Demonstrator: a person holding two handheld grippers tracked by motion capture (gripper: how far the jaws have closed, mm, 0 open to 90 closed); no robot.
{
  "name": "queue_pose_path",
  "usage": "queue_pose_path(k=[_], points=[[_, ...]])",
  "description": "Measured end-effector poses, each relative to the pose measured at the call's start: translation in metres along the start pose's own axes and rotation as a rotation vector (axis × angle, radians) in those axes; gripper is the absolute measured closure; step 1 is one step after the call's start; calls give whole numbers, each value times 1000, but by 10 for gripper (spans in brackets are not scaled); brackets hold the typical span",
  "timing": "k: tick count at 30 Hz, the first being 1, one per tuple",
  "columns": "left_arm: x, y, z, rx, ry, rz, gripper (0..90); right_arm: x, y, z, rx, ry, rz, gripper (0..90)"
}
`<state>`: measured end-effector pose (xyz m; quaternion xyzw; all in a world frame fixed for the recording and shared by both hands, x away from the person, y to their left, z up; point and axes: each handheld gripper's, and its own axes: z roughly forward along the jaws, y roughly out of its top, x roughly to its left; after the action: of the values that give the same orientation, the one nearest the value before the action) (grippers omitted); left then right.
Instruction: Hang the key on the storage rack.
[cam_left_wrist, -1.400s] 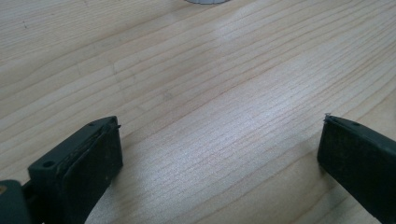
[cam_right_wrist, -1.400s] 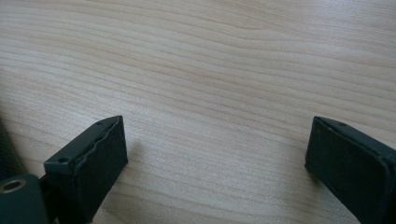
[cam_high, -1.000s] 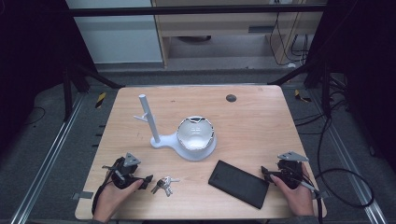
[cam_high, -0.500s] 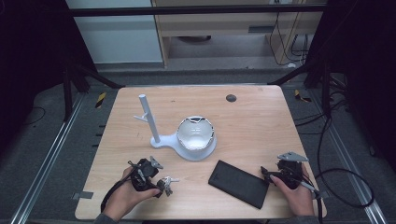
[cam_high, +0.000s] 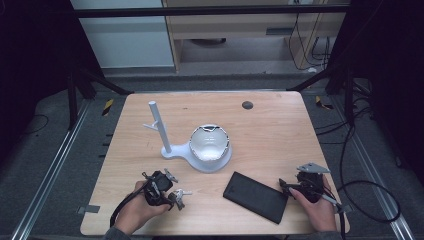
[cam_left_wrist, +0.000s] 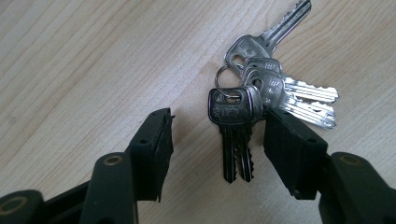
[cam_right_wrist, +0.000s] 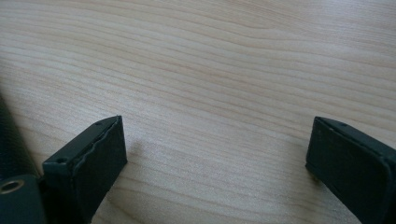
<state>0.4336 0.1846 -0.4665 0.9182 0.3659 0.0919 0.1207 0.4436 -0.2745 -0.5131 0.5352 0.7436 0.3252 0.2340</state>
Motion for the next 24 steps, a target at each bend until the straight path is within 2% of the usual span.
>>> queue_pose_path(k=[9, 15, 20, 24], points=[[-2, 2, 0, 12, 0, 9, 482, 0, 0, 0, 0, 1, -1, 50], [-3, 3, 0, 24, -14, 22, 560, 0, 0, 0, 1, 0, -5, 50], [-3, 7, 1, 51, -50, 34, 652, 0, 0, 0, 1, 1, -6, 50], [-2, 9, 1, 58, -62, 36, 690, 0, 0, 0, 1, 2, -5, 50]])
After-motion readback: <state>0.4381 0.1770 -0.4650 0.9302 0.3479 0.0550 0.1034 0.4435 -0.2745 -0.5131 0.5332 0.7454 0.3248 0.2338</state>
